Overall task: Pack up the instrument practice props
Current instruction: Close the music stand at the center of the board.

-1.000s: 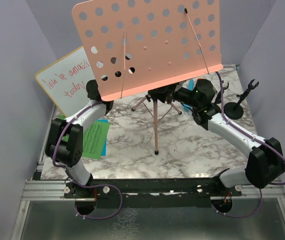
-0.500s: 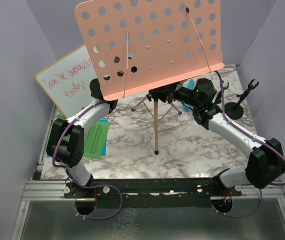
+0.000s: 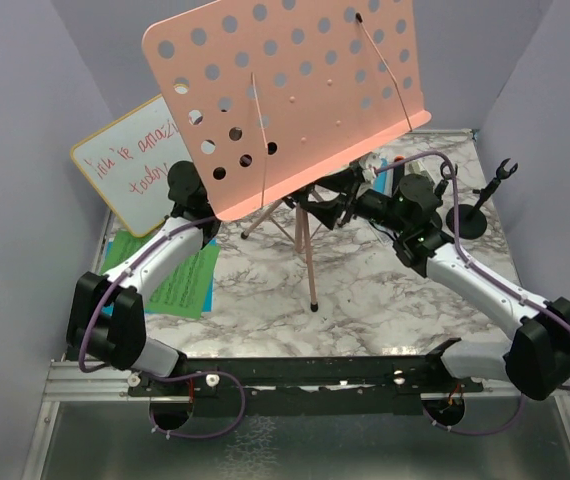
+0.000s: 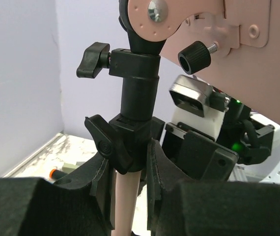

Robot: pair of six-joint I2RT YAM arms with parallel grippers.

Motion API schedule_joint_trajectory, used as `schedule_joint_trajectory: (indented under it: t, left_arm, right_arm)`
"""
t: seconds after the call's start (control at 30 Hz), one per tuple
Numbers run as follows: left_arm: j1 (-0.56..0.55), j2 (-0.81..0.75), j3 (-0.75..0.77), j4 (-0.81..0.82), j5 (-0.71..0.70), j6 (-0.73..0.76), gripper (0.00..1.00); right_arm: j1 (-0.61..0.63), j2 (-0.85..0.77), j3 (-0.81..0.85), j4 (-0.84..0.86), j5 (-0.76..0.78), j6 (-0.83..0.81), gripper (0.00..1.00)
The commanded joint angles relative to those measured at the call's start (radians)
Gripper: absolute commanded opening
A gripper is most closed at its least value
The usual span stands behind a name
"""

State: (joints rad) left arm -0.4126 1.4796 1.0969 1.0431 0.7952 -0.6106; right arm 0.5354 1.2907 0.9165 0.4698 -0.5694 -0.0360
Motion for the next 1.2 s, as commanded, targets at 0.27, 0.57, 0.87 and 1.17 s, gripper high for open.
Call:
schedule_joint_trajectory:
  t: [0.27, 0.57, 0.87, 1.17]
  left_arm:
    - [0.014, -0.122, -0.115, -0.149, -0.129, 0.152, 0.00]
    - [0.014, -0.126, -0.147, -0.150, -0.142, 0.142, 0.00]
    - [0.013, -0.133, -0.162, -0.150, -0.143, 0.145, 0.00]
    - [0.012, -0.130, -0.170, -0.150, -0.145, 0.150, 0.00]
  right_arm:
    - [0.003, -0.180, -0.240, -0.066, 0.096, 0.159, 0.70]
    - [0.141, -0.283, -0.411, 0.059, 0.282, 0.262, 0.69]
    - [0.271, -0.198, -0.425, 0.119, 0.590, 0.320, 0.61]
    - [0.318, -0.076, -0.374, 0.172, 0.529, 0.341, 0.48]
